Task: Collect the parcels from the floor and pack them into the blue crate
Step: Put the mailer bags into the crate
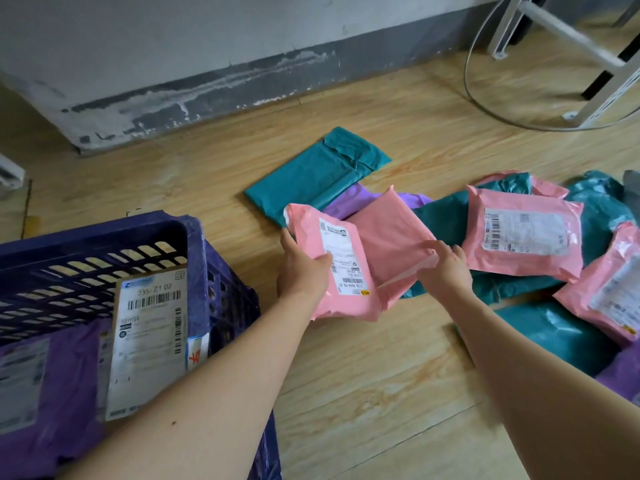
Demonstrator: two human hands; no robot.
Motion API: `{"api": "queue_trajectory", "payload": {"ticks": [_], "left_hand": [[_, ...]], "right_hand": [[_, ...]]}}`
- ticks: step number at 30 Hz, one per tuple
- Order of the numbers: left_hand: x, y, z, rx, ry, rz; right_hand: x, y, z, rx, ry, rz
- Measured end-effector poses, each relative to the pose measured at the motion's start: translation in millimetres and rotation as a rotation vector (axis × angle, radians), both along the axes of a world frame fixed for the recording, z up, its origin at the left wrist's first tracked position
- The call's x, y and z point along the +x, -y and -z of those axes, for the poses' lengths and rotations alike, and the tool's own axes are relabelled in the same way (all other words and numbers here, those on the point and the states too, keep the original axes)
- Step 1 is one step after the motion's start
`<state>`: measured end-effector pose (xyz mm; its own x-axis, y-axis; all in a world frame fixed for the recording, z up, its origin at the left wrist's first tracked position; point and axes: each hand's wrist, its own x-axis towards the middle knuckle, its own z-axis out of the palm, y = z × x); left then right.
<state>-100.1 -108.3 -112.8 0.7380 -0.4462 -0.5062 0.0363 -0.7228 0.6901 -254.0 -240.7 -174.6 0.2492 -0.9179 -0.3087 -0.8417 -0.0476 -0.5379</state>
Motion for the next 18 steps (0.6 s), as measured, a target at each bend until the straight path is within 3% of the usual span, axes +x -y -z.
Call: {"api": "queue_trajectory", "payload": {"ticks": [7, 11, 18], "left_hand": [[-0.3, -1.1, -3.7, -0.03, 0.176, 0.064], [-4.6, -4.0, -12.2, -0.051, 0.214, 0.114], [-10.1, -16.3, -49.0, -0.237, 0.113, 0.014]], "right_hand": [[0.5, -6.6, -2.3, 0.026, 0.105, 0.14], [1.0, -15.4, -13.2, 0.093, 0.127, 0.026], [-3.7, -32.3, -51.9, 0.169, 0.152, -0.081]]}}
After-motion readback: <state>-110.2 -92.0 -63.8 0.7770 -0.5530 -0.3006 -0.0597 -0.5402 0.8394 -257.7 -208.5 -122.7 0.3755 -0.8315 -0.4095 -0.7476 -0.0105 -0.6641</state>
